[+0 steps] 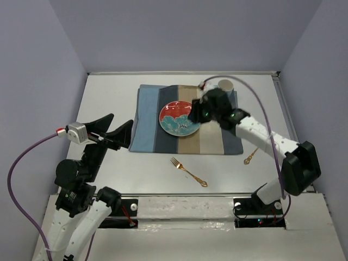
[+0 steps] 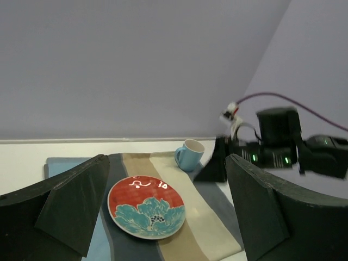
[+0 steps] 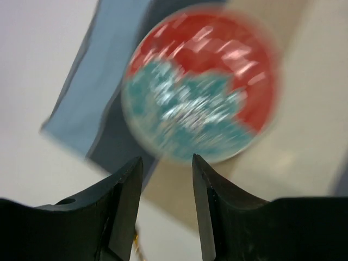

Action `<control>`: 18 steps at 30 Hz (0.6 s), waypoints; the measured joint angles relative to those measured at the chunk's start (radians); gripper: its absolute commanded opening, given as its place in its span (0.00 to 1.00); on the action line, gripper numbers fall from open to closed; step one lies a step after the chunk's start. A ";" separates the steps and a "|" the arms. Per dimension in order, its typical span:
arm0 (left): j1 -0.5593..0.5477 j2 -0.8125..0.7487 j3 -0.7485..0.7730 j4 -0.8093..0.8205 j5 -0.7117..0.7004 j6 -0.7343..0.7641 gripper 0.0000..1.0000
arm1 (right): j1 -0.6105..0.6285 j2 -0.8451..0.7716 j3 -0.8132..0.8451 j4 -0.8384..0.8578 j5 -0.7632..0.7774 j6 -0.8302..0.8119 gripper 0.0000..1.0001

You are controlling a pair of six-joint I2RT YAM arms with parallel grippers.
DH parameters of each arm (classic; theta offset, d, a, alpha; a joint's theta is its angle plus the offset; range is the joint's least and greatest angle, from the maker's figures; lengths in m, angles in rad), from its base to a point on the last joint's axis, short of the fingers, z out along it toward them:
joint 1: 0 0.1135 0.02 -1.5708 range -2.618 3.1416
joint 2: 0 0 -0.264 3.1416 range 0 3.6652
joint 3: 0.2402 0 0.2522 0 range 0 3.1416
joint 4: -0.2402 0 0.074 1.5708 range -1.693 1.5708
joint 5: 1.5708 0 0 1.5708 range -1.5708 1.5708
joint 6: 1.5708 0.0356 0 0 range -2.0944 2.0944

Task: Set the dinner table for one person

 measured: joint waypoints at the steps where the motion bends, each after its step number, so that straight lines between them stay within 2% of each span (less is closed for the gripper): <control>1: 0.001 0.000 0.000 0.000 -0.001 0.000 0.99 | 0.098 -0.043 -0.089 0.018 -0.016 -0.001 0.48; 5: 0.001 0.000 0.000 0.000 -0.002 0.000 0.99 | 0.378 -0.112 -0.327 0.033 -0.016 0.000 0.50; 8: 0.002 0.000 0.000 0.000 -0.017 0.000 0.99 | 0.478 -0.123 -0.412 0.003 0.017 0.008 0.50; 15: 0.012 0.000 0.000 -0.001 -0.029 0.000 0.99 | 0.571 -0.096 -0.449 -0.025 0.096 0.046 0.47; 18: 0.012 0.000 0.000 -0.001 -0.029 0.000 0.99 | 0.602 -0.031 -0.443 -0.039 0.132 0.057 0.39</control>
